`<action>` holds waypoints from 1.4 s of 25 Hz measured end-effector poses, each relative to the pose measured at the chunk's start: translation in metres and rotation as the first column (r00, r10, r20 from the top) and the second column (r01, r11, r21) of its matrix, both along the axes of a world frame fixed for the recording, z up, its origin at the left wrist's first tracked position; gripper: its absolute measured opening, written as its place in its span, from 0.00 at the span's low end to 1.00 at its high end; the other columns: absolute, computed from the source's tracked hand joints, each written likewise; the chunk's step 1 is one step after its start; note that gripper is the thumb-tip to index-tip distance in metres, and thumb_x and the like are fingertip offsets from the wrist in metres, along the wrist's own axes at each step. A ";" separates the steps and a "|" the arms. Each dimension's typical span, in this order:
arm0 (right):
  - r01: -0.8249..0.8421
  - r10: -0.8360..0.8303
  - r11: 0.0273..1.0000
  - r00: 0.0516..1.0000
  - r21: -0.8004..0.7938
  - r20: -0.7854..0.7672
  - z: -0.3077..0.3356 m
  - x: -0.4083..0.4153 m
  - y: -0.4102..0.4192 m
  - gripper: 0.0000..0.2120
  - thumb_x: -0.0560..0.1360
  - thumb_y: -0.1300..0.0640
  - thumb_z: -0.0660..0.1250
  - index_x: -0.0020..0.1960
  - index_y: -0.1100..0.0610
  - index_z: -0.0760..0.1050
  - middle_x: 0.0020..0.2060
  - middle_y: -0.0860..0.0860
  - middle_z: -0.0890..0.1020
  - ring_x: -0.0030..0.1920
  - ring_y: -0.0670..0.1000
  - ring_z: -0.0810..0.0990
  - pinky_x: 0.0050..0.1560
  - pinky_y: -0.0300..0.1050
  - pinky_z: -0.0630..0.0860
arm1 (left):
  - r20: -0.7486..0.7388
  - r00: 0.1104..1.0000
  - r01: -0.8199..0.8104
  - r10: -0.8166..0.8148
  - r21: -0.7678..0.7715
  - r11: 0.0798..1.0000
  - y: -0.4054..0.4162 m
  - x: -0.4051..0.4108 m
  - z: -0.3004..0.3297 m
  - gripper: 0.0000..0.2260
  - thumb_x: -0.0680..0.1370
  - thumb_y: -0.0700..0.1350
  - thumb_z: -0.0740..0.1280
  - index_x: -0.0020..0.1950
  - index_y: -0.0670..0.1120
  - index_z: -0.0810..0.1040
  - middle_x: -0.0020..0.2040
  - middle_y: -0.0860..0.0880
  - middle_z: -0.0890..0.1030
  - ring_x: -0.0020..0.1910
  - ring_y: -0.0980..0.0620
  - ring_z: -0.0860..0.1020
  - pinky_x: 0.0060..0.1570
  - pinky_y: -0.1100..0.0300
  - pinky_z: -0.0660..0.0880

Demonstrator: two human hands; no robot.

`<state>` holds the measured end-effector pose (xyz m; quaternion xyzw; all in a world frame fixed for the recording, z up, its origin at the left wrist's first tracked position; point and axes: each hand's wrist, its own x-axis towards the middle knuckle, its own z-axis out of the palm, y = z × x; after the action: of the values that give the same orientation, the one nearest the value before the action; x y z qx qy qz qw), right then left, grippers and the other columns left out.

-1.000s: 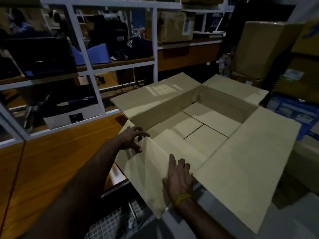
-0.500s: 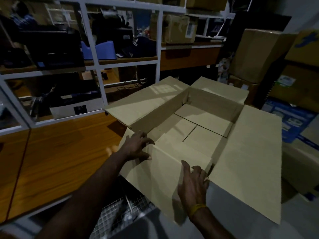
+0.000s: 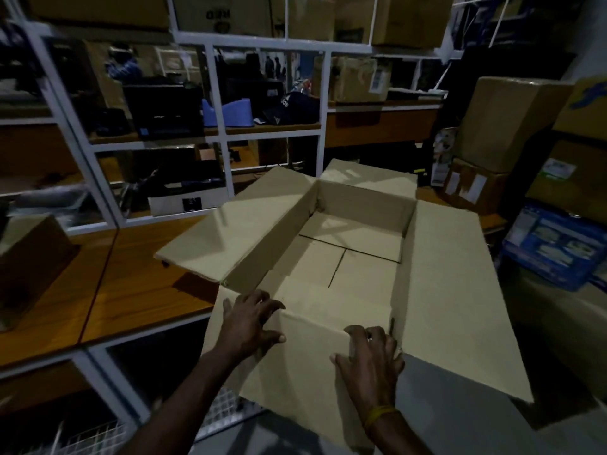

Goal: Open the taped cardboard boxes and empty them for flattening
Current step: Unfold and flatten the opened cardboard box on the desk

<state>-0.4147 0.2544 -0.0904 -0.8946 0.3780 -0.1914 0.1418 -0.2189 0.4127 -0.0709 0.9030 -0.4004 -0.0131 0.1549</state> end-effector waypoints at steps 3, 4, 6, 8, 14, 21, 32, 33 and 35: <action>-0.083 0.083 0.996 0.996 -0.017 0.021 -0.005 -0.026 0.013 0.27 0.58 0.45 0.81 0.54 0.42 0.77 0.50 0.47 0.74 0.55 0.55 0.71 0.49 0.56 0.71 | 0.042 0.997 -0.071 0.072 -0.037 0.997 0.031 -0.043 -0.009 0.29 0.63 0.67 0.75 0.61 0.61 0.77 0.64 0.52 0.76 0.65 0.43 0.71 0.61 0.33 0.63; -0.111 0.111 0.994 0.994 -0.019 0.024 -0.007 -0.034 0.018 0.27 0.57 0.45 0.82 0.53 0.42 0.77 0.50 0.46 0.74 0.55 0.54 0.71 0.48 0.55 0.71 | 0.050 0.993 -0.102 0.104 -0.043 0.994 0.041 -0.056 -0.014 0.28 0.62 0.67 0.75 0.60 0.61 0.78 0.62 0.52 0.77 0.63 0.42 0.73 0.59 0.33 0.65; -0.173 0.174 0.985 0.984 -0.025 0.027 -0.011 -0.050 0.026 0.28 0.55 0.45 0.82 0.52 0.41 0.76 0.49 0.46 0.74 0.53 0.53 0.70 0.45 0.54 0.71 | 0.066 0.983 -0.170 0.173 -0.053 0.984 0.060 -0.084 -0.024 0.27 0.61 0.67 0.74 0.58 0.61 0.78 0.59 0.53 0.78 0.60 0.43 0.74 0.56 0.34 0.68; -0.243 0.244 0.969 0.969 -0.040 0.032 -0.015 -0.063 0.032 0.30 0.53 0.44 0.82 0.52 0.40 0.75 0.48 0.45 0.74 0.51 0.52 0.70 0.43 0.52 0.71 | 0.080 0.966 -0.240 0.244 -0.062 0.969 0.078 -0.109 -0.034 0.27 0.61 0.68 0.73 0.57 0.63 0.77 0.58 0.54 0.77 0.58 0.44 0.74 0.53 0.37 0.69; -0.409 0.413 0.910 0.910 -0.074 0.049 -0.023 -0.080 0.035 0.28 0.57 0.44 0.79 0.54 0.39 0.71 0.50 0.44 0.71 0.53 0.52 0.71 0.44 0.51 0.67 | 0.059 0.889 -0.449 0.455 -0.087 0.889 0.104 -0.170 -0.045 0.27 0.59 0.66 0.77 0.56 0.63 0.78 0.57 0.54 0.77 0.59 0.45 0.73 0.53 0.32 0.69; -0.522 0.526 0.848 0.850 -0.090 0.027 -0.015 -0.066 0.042 0.24 0.62 0.43 0.77 0.55 0.39 0.71 0.52 0.44 0.71 0.56 0.52 0.69 0.48 0.49 0.63 | 0.068 0.784 -0.607 0.617 -0.123 0.785 0.117 -0.198 -0.039 0.27 0.57 0.64 0.79 0.53 0.61 0.80 0.54 0.52 0.78 0.56 0.43 0.75 0.53 0.32 0.69; -0.675 0.676 0.731 0.736 -0.097 -0.031 -0.005 -0.001 0.048 0.24 0.64 0.41 0.74 0.57 0.39 0.70 0.54 0.45 0.71 0.58 0.52 0.68 0.52 0.51 0.65 | 0.070 0.659 -0.739 0.749 -0.124 0.662 0.132 -0.178 -0.030 0.27 0.59 0.61 0.80 0.56 0.60 0.81 0.59 0.50 0.78 0.60 0.41 0.74 0.58 0.29 0.65; -0.676 0.677 0.731 0.736 -0.092 -0.032 -0.005 0.006 0.049 0.24 0.64 0.41 0.74 0.57 0.39 0.71 0.55 0.46 0.71 0.58 0.53 0.68 0.53 0.51 0.65 | 0.068 0.658 -0.741 0.750 -0.120 0.661 0.133 -0.172 -0.030 0.27 0.60 0.62 0.80 0.56 0.60 0.80 0.60 0.50 0.78 0.60 0.41 0.74 0.59 0.28 0.65; -0.676 0.676 0.731 0.736 -0.091 -0.033 -0.004 0.021 0.052 0.24 0.64 0.42 0.75 0.58 0.40 0.72 0.55 0.47 0.72 0.59 0.53 0.69 0.54 0.52 0.65 | 0.052 0.659 -0.743 0.750 -0.111 0.660 0.136 -0.160 -0.026 0.27 0.61 0.62 0.79 0.58 0.60 0.79 0.61 0.51 0.77 0.62 0.42 0.72 0.60 0.27 0.63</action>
<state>-0.3938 0.3060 -0.0948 -0.9764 0.0173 -0.1458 0.1585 -0.3789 0.5488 -0.0972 0.9804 -0.0015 0.1098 0.1637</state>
